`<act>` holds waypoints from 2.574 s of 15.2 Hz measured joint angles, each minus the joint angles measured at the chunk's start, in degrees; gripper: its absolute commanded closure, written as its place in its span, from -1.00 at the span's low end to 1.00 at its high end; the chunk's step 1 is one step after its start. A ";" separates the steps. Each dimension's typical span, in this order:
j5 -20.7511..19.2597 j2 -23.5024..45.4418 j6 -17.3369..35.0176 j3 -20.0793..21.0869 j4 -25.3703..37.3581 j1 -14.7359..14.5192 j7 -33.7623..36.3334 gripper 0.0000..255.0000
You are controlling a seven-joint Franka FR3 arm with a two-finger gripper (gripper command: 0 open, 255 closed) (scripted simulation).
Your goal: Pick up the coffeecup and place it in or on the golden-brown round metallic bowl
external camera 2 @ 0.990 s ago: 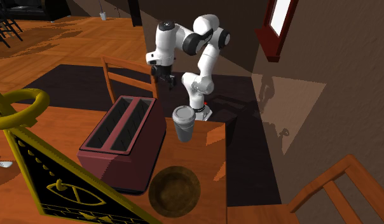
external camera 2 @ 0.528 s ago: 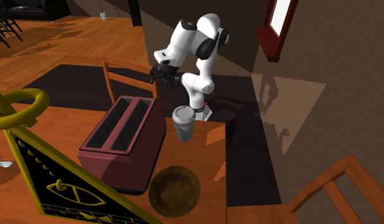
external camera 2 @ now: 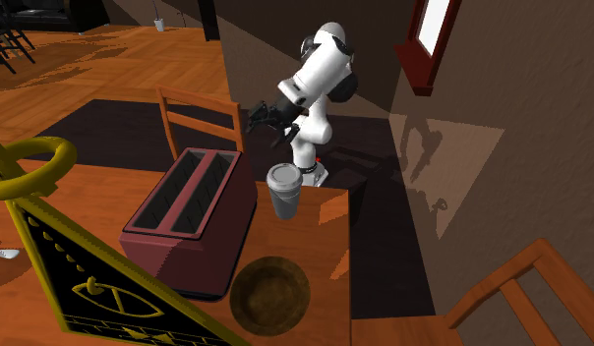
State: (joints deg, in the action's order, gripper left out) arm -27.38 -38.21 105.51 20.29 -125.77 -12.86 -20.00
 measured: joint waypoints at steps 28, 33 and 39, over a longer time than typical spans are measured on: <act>-17.95 -1.29 25.07 7.38 -10.34 -6.74 -7.23 1.00; -17.95 -1.31 25.06 7.38 -10.30 -6.75 -7.23 1.00; -17.64 -1.17 24.53 7.20 -9.50 -6.83 -7.94 1.00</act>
State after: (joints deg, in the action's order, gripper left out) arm -45.02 -39.38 130.04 27.49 -135.26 -19.69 -27.94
